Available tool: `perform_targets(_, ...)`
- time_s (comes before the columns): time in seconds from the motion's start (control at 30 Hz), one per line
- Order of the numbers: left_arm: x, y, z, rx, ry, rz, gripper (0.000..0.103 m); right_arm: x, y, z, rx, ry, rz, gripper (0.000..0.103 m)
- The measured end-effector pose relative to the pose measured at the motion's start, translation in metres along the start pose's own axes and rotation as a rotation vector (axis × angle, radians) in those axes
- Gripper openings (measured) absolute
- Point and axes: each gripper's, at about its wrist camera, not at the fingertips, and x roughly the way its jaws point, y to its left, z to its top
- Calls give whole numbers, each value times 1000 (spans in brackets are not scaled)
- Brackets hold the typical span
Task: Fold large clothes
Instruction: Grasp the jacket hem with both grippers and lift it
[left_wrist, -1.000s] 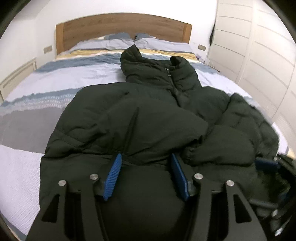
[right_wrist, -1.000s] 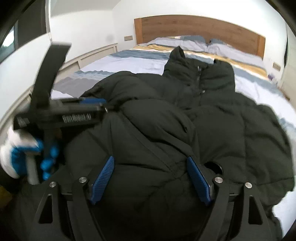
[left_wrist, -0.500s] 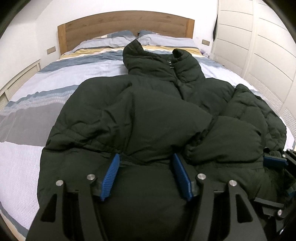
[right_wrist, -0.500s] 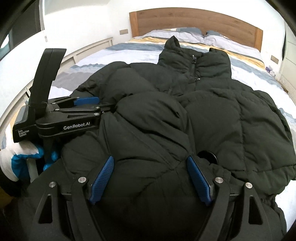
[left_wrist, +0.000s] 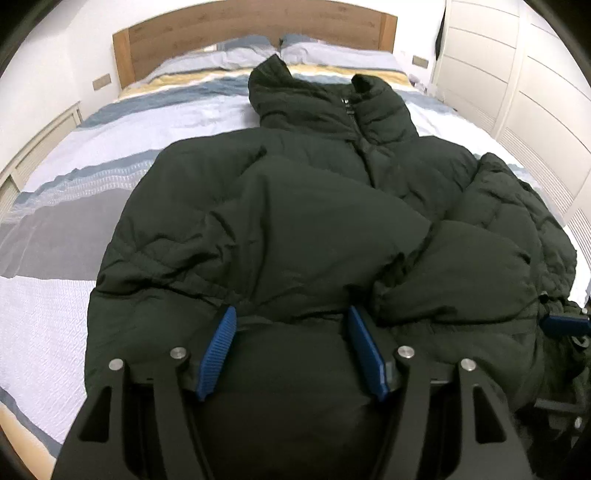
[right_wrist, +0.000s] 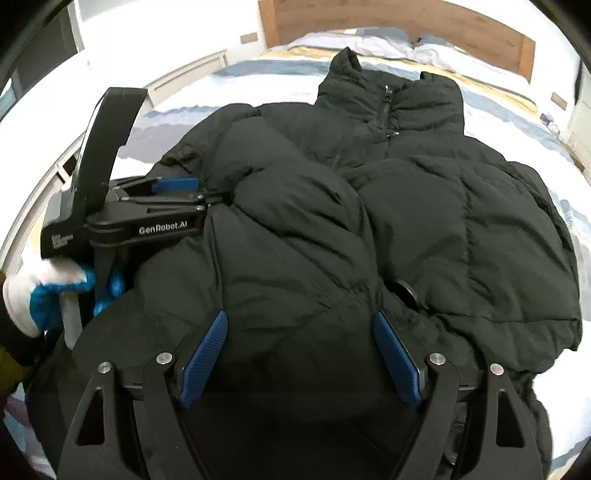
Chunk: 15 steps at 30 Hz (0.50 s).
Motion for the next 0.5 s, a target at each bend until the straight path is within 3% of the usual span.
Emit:
perform_targets(0.2,-39,27,24,-71,-19,-52,62,-27,-25,17,-28,52,-16,80)
perform_targets(0.37,-45,48,85,-74,-53,-45,62,-43,-75,66,-26,-4,-63,81)
perform_targets(0.5,-22,61,142,-85,-63,-44,63,-33,-117,108,-12,-50,-88,82)
